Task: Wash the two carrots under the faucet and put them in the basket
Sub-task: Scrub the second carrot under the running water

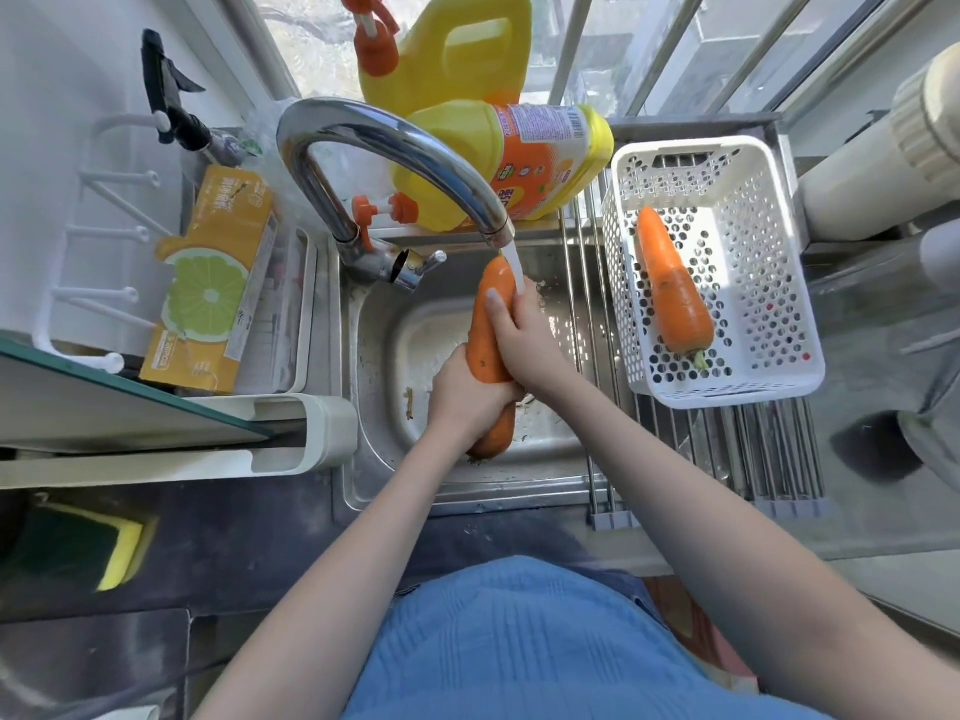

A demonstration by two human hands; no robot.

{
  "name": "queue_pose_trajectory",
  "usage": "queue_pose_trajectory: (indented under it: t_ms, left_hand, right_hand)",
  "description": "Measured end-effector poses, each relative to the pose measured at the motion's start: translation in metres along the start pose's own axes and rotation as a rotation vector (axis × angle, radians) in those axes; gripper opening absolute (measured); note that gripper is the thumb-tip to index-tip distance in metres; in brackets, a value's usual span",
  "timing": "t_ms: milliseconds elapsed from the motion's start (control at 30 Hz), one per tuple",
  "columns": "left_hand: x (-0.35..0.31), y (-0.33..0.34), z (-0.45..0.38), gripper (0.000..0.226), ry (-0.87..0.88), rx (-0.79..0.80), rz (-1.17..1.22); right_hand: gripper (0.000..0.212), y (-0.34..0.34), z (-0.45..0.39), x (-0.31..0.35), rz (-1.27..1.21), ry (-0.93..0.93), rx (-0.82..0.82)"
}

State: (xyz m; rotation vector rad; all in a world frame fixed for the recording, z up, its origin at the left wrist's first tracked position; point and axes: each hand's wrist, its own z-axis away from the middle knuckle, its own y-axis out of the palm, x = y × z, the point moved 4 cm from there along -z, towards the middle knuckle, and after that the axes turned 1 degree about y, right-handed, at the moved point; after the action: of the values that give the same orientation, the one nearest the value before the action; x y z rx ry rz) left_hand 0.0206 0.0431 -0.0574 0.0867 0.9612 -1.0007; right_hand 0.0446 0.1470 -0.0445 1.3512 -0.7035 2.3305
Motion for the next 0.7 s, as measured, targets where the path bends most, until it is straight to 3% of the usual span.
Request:
queue_pose_trajectory:
  t_ms: [133, 333, 533, 700]
  left_hand:
    - [-0.007, 0.004, 0.003, 0.037, 0.013, 0.003, 0.050]
    - [-0.011, -0.004, -0.007, 0.040, 0.042, 0.065, -0.013]
    - [-0.019, -0.010, -0.013, 0.037, 0.084, 0.026, -0.092]
    - [-0.031, -0.014, -0.015, 0.034, 0.151, 0.004, -0.187]
  right_hand:
    - [0.023, -0.001, -0.011, 0.002, -0.004, 0.053, -0.100]
    - [0.035, -0.022, -0.011, -0.019, -0.401, 0.185, 0.138]
    - [0.042, -0.022, -0.009, -0.004, -0.352, 0.135, 0.246]
    - [0.047, -0.024, -0.013, 0.003, -0.320, 0.122, 0.197]
